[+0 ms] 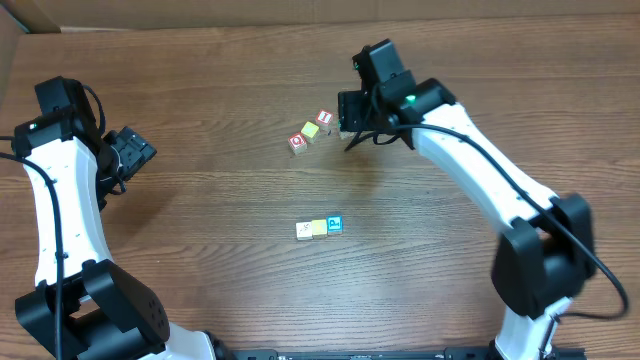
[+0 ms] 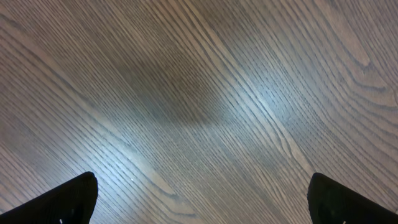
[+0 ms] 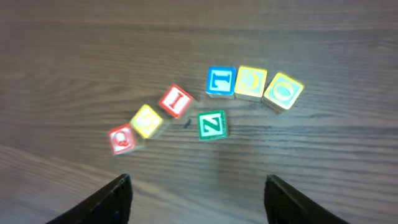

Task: Flip 4 blocks
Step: 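Raise the right gripper and move it back over the block arc, then lower and close the right gripper on the green Z block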

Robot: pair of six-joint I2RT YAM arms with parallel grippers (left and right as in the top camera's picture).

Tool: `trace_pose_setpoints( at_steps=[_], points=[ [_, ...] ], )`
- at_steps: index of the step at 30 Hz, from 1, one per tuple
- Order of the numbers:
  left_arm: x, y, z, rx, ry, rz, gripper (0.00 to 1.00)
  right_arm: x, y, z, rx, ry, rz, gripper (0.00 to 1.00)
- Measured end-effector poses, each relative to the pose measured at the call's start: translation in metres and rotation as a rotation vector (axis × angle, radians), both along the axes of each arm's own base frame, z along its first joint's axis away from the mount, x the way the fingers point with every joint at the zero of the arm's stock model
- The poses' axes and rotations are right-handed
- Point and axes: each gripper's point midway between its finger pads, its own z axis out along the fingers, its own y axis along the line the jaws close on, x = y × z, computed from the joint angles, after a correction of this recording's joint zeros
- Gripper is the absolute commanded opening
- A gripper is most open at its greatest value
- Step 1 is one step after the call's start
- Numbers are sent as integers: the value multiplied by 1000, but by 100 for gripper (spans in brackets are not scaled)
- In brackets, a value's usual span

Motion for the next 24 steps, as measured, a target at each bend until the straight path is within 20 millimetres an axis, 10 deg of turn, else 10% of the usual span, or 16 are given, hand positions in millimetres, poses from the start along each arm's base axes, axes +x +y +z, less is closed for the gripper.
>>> trace_pose_setpoints(
  at_steps=[9,24],
  points=[
    [0,0,0,0,0,0,100,12,10,-75,-54,68,62,75],
    [0,0,0,0,0,0,100,24,20,-84,-34,29,89,64]
  ],
)
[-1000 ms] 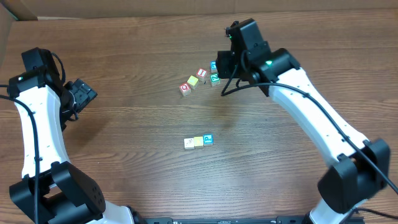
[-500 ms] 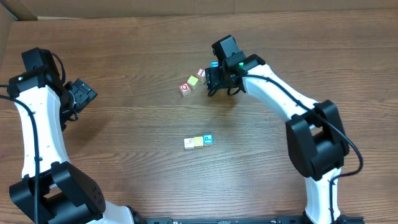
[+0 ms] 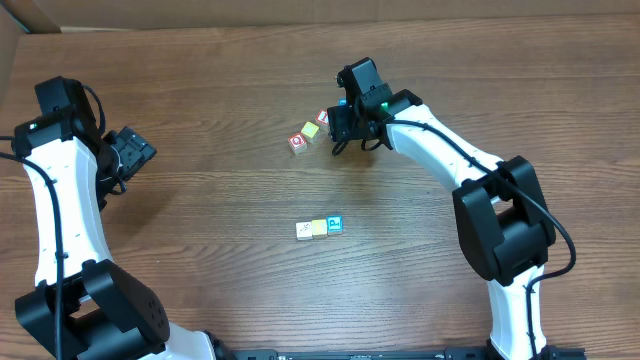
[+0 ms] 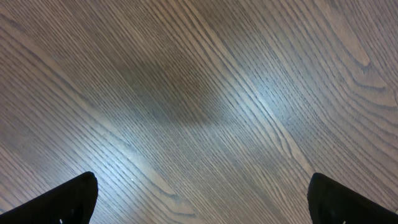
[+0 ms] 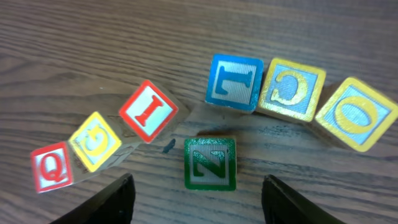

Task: Flip 4 blocks
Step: 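Lower and close the right gripper on the green Z block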

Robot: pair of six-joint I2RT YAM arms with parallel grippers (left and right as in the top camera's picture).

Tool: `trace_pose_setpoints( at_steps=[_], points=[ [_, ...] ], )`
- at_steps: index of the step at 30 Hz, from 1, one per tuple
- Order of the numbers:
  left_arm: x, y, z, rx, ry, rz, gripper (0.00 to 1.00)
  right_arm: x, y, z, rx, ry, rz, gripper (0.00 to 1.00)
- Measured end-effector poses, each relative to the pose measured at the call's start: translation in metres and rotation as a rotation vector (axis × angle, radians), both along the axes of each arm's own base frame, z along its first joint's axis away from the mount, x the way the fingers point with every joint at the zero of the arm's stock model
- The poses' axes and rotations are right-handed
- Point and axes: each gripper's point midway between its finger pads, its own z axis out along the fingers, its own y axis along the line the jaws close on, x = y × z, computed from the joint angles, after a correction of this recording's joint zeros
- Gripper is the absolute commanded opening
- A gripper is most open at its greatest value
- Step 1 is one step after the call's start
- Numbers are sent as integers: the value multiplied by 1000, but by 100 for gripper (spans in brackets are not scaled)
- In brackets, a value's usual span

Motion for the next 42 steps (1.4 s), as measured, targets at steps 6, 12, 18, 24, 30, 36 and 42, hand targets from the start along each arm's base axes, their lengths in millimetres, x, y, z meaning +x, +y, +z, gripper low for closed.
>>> trace_pose_setpoints(
  at_steps=[6,12,18,24,30,36,42],
  points=[
    [0,0,0,0,0,0,100,-3,-2,-26,-24,42,2,49],
    [0,0,0,0,0,0,100,-1,-1,-32,-23,42,0,44],
    [0,0,0,0,0,0,100,0,-1,-31,-25,37,-2,40],
    [0,0,0,0,0,0,100,1,-3,-31,-35,30,-8,51],
    [0,0,0,0,0,0,100,6,-1,-29,-27,10,-12,29],
    [0,0,0,0,0,0,100,5,-2,-29,-31,11,-9,29],
    [0,0,0,0,0,0,99,-3,-6,-29,-48,44,-9,29]
  ],
)
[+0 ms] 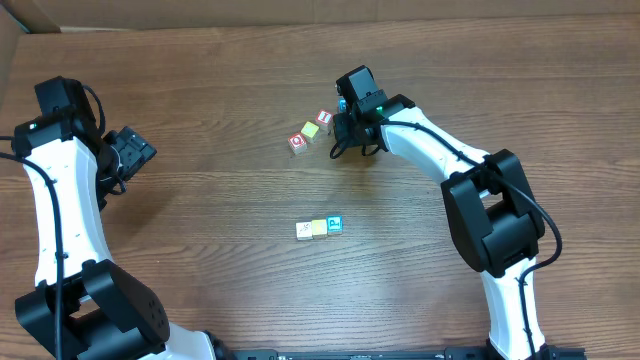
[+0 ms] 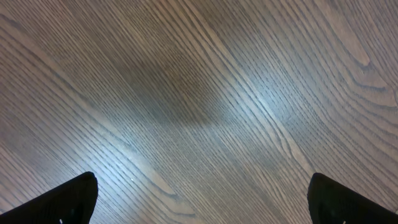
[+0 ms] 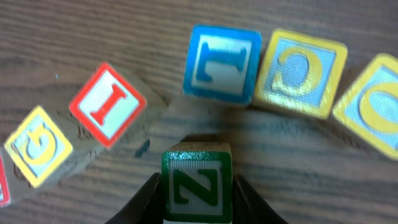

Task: Flip 4 blocks
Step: 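Lower and close the right gripper on the green Z block, then carry the green Z block forward toward the P block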

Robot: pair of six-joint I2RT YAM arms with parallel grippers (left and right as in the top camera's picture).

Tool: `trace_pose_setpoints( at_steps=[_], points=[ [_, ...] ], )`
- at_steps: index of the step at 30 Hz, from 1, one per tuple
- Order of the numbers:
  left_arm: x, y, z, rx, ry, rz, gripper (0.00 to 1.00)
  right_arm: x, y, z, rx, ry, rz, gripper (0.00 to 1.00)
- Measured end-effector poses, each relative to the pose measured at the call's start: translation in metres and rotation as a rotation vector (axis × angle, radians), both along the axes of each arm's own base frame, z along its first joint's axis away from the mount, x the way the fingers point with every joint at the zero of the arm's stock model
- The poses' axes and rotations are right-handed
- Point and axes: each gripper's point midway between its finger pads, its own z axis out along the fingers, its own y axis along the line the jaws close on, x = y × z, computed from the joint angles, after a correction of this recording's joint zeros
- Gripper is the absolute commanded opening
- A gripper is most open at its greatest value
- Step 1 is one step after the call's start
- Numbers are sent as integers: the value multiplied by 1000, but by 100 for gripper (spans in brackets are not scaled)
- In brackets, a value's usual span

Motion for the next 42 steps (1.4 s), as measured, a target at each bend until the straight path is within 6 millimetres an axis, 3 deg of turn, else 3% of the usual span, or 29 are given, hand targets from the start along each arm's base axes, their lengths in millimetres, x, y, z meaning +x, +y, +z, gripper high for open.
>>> trace_pose_setpoints(
  at_steps=[4,11,15,25,30,42],
  points=[
    [0,0,0,0,0,0,100,-12,-7,10,-20,36,0,29],
    [0,0,0,0,0,0,100,-39,-21,65,-28,56,-2,26],
    [0,0,0,0,0,0,100,-61,-33,81,-54,110,-10,24],
    [0,0,0,0,0,0,100,-109,-59,71,-132,320,-99,23],
    [0,0,0,0,0,0,100,-117,-57,66,-115,361,-115,23],
    [0,0,0,0,0,0,100,-143,-52,34,-93,447,-113,23]
  ],
)
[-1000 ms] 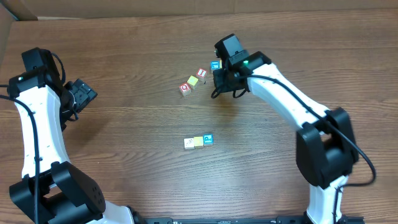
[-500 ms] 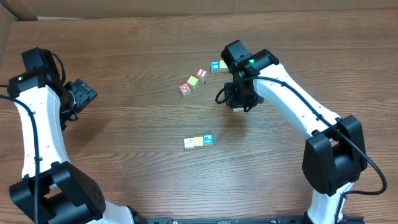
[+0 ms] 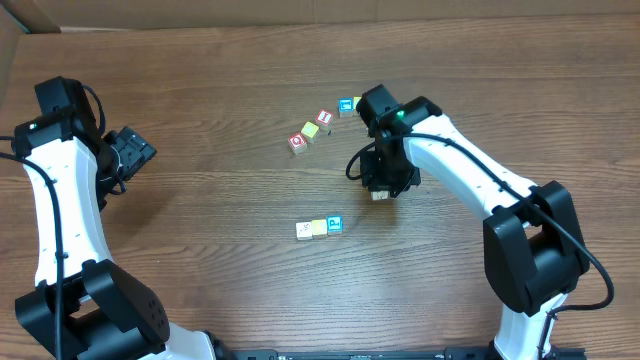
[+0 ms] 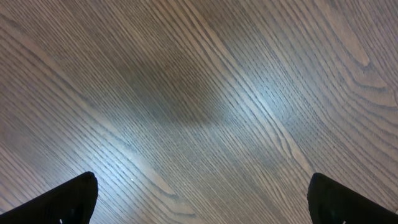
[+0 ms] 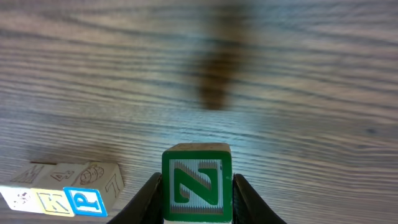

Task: Flip 4 blocks
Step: 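Carry the green Z block forward toward the P block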

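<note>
My right gripper [image 5: 197,190] is shut on the green N block [image 5: 197,183], N face toward the camera, held just above the wood. In the overhead view this gripper [image 3: 380,186] hangs right of a row of three blocks [image 3: 320,227]: a white one, a tan one and a blue P block [image 5: 84,201]. Farther back lie the red Q block [image 3: 298,143], the yellow G block [image 3: 310,130] and the red I block [image 3: 323,118]. A blue block [image 3: 346,105] lies beside my right arm. My left gripper [image 4: 202,199] is open over bare wood at the far left [image 3: 135,155].
The wooden table [image 3: 200,250] spreads all around the blocks. A cardboard edge [image 3: 10,40] rises at the back left corner. My right arm [image 3: 470,170] crosses the right half of the table and hides some of the back blocks.
My right gripper, then shut on the N block among the back blocks, now holds it nearer the front, just right of the row of three. The left arm has not moved.
My right gripper was open high above the back cluster of blocks. Then it was lower, still open, with the N block between its fingers. Then it was shut on that block. Now the block is held near the row ending in P.
</note>
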Robot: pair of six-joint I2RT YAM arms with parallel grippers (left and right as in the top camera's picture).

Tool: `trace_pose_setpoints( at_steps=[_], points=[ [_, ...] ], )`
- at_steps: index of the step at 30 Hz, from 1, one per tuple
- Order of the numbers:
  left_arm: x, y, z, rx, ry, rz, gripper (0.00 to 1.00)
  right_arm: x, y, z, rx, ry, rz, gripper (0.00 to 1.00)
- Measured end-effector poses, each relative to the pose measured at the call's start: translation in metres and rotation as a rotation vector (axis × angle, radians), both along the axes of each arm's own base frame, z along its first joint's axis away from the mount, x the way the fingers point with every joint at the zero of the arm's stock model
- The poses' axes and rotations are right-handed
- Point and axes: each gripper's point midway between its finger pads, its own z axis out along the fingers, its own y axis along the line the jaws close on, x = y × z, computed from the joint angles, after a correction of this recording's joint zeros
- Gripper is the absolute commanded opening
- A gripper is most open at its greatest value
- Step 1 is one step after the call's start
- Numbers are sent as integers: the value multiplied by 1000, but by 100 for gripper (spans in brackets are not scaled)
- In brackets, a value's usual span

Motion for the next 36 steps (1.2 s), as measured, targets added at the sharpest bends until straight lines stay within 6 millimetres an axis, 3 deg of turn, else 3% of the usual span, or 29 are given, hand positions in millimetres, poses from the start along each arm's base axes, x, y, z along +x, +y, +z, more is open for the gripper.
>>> trace_pose_setpoints(
  at_steps=[13,36],
  points=[
    [0,0,0,0,0,0,99,-21,27,-12,14,2,59,24],
    [0,0,0,0,0,0,100,-31,23,-12,-2,48,32,24]
  ],
)
